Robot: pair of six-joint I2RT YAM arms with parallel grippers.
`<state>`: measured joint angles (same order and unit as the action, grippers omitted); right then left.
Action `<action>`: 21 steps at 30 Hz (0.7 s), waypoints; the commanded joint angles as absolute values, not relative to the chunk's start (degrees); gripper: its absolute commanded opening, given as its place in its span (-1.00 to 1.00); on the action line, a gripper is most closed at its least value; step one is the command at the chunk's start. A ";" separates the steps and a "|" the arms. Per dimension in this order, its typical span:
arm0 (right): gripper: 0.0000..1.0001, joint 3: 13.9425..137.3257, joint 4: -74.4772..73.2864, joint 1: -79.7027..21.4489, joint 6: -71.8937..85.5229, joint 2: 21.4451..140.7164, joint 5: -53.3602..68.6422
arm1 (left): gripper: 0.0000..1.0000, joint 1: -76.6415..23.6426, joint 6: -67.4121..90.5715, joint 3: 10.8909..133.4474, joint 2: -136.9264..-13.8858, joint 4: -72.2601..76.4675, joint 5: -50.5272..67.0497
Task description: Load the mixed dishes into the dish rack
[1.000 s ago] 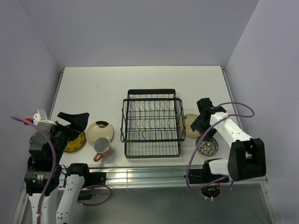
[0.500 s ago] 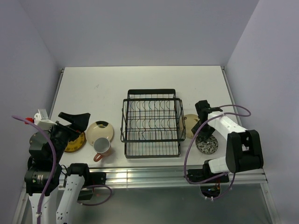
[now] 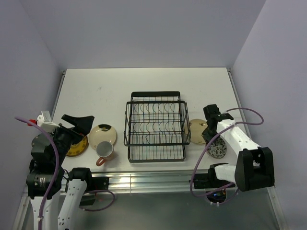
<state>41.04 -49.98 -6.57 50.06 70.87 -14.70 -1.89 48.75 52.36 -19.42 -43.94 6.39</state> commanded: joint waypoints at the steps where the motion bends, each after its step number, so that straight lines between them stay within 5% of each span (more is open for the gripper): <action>1: -1.00 40.78 -47.81 -6.33 50.28 70.32 -16.52 | 0.99 -1.67 48.08 51.86 -20.30 -40.96 7.82; 12: -1.00 54.83 -51.24 -6.24 40.26 61.35 -13.36 | 0.98 -1.67 48.69 48.61 -21.71 -38.23 10.11; 21: -1.00 71.36 -47.04 -5.80 31.38 67.49 -0.12 | 0.98 -1.67 48.61 46.67 -23.02 -36.04 12.21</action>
<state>66.61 -51.31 -6.37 36.01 65.30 -7.42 -1.89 49.06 46.83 -21.76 -39.68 9.91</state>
